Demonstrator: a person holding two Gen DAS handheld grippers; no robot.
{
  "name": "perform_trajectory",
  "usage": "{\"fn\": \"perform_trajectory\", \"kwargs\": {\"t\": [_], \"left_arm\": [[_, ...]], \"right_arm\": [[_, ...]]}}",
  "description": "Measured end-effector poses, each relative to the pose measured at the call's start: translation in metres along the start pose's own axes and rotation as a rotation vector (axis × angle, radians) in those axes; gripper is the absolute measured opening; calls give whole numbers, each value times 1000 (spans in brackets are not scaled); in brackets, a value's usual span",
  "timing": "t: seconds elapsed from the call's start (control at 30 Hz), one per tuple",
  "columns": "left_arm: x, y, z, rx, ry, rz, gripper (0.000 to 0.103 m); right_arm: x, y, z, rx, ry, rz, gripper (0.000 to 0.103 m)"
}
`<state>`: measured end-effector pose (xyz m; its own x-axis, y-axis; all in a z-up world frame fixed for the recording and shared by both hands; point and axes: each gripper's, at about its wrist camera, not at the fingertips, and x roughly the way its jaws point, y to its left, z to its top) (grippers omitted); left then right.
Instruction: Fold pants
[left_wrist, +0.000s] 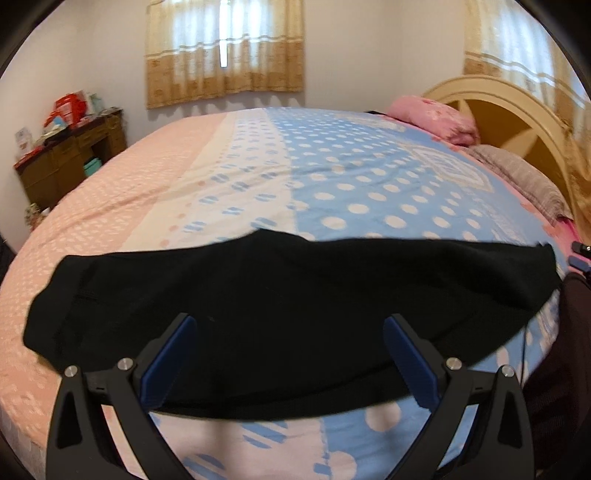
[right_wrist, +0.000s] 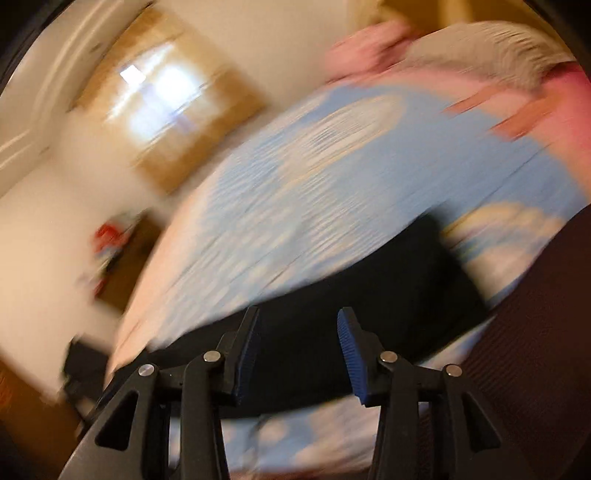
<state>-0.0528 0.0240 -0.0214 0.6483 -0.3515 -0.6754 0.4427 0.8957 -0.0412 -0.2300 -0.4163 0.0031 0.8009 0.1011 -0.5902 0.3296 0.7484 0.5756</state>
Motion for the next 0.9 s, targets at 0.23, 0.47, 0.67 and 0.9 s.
{"fn": "perform_trajectory", "kwargs": {"t": [0.23,0.47,0.67,0.9], "left_arm": [[-4,-16,-12,84,3,-25,103],[-12,5,-25,21,9,-23,103],[-10,14,-34,-12,17,-71,102],[-19,26,-34,-23,-13,-62,102]], "right_arm": [[87,63,-77,81,274,269,45],[160,96,-102,144,306,302,45],[183,128,-109,103,315,317,43],[166,134,-94,98,294,325,36]]}}
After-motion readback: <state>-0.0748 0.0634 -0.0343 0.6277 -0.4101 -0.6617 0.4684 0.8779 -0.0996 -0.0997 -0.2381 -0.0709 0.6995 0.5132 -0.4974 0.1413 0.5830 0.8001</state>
